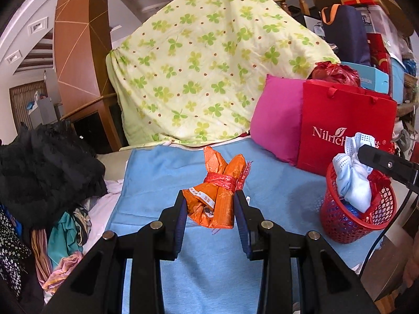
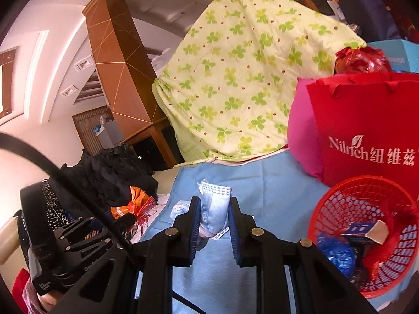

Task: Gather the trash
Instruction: 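Carry the orange bag and white tissue over the red mesh basket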

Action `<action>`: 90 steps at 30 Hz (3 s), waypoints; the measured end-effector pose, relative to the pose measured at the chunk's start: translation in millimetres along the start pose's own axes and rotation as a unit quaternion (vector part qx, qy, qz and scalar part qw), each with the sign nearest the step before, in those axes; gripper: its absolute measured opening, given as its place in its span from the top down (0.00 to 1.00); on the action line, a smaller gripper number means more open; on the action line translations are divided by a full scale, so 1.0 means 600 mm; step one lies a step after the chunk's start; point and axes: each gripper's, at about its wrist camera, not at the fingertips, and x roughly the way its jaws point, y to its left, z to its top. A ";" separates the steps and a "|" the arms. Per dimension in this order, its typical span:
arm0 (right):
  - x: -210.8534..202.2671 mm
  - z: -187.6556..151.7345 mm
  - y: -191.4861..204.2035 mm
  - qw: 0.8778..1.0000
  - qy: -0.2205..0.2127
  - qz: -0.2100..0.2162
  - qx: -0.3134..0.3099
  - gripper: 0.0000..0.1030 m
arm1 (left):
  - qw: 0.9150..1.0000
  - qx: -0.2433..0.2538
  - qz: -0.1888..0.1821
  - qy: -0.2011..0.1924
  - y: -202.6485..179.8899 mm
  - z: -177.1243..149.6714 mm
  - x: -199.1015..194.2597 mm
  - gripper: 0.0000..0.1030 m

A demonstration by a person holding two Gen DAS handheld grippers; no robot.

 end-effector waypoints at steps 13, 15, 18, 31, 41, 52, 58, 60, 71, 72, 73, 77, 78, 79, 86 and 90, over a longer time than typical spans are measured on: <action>-0.036 -0.001 -0.021 1.000 -0.019 -0.002 0.000 0.78 | 1.000 0.011 -0.007 -0.001 -0.032 0.003 -0.015 0.64; -0.038 -0.003 -0.021 1.000 -0.020 -0.002 0.001 0.78 | 1.000 0.012 -0.006 -0.001 -0.033 0.003 -0.015 0.64; -0.045 -0.001 -0.022 1.000 -0.024 -0.001 0.003 0.78 | 1.000 0.016 -0.007 -0.001 -0.037 0.002 -0.015 0.64; -0.062 0.006 -0.035 0.999 -0.037 0.001 0.009 0.78 | 0.999 0.031 -0.010 0.002 -0.052 0.003 -0.016 0.63; -0.072 0.008 -0.043 0.999 -0.044 0.001 0.014 0.78 | 0.999 0.042 -0.013 0.004 -0.064 0.006 -0.017 0.63; -0.086 0.011 -0.050 0.998 -0.055 0.002 0.018 0.78 | 0.998 0.053 -0.017 0.001 -0.079 0.009 -0.022 0.63; -0.092 0.010 -0.054 0.998 -0.058 0.003 0.023 0.78 | 0.998 0.058 -0.018 0.002 -0.087 0.009 -0.024 0.63; -0.093 0.009 -0.057 0.998 -0.058 0.002 0.024 0.78 | 0.998 0.061 -0.019 0.002 -0.088 0.009 -0.023 0.63; -0.103 0.008 -0.074 0.997 -0.063 -0.003 0.034 0.78 | 0.997 0.068 -0.023 0.006 -0.106 0.007 -0.019 0.63; -0.103 0.009 -0.075 0.997 -0.063 -0.003 0.035 0.78 | 0.997 0.069 -0.024 0.007 -0.108 0.006 -0.018 0.63; -0.103 0.009 -0.075 0.997 -0.063 -0.003 0.034 0.78 | 0.997 0.070 -0.025 0.008 -0.109 0.006 -0.017 0.63; -0.105 0.009 -0.080 0.997 -0.063 -0.003 0.035 0.78 | 0.997 0.072 -0.025 0.010 -0.114 0.005 -0.015 0.63; -0.105 0.009 -0.081 0.997 -0.063 -0.003 0.036 0.78 | 0.997 0.073 -0.026 0.010 -0.115 0.004 -0.015 0.63; -0.106 0.007 -0.080 0.997 -0.064 -0.004 0.036 0.78 | 0.997 0.073 -0.027 0.011 -0.115 0.004 -0.015 0.63; -0.110 0.005 -0.089 0.997 -0.066 -0.006 0.040 0.78 | 0.997 0.077 -0.029 0.012 -0.121 0.003 -0.014 0.62; -0.113 0.002 -0.092 0.997 -0.067 -0.008 0.043 0.78 | 0.996 0.081 -0.031 0.013 -0.125 0.002 -0.013 0.62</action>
